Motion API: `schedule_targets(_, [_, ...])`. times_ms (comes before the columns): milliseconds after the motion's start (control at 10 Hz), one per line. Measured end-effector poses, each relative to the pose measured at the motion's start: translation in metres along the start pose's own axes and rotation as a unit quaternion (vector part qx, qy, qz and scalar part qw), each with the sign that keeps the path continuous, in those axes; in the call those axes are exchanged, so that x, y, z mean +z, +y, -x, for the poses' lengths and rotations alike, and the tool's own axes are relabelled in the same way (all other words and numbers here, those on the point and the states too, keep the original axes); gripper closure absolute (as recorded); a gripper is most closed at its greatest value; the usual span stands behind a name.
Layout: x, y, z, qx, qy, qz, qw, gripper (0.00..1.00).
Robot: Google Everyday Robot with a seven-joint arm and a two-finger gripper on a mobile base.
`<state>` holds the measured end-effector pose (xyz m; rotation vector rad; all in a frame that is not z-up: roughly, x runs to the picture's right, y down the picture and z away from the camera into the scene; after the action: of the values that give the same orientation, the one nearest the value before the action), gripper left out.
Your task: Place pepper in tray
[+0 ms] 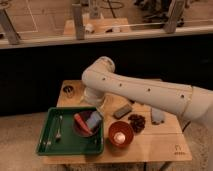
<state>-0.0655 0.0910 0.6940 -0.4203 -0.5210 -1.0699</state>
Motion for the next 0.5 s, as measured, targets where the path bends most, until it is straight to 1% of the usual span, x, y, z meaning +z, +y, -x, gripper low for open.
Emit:
schedule_targets(100, [0.002, -0.004, -0.002, -0.007, 0.003, 0.008, 0.9999, 0.20])
schedule_targets(300, [0.011, -0.031, -0.005, -0.038, 0.008, 0.034, 0.9986, 0.20])
schedule_targets(400, [0.018, -0.049, -0.005, -0.059, 0.009, 0.047, 0.9971, 0.20])
schedule_targets(500, [0.026, -0.068, -0.004, -0.083, 0.008, 0.062, 0.9946, 0.20])
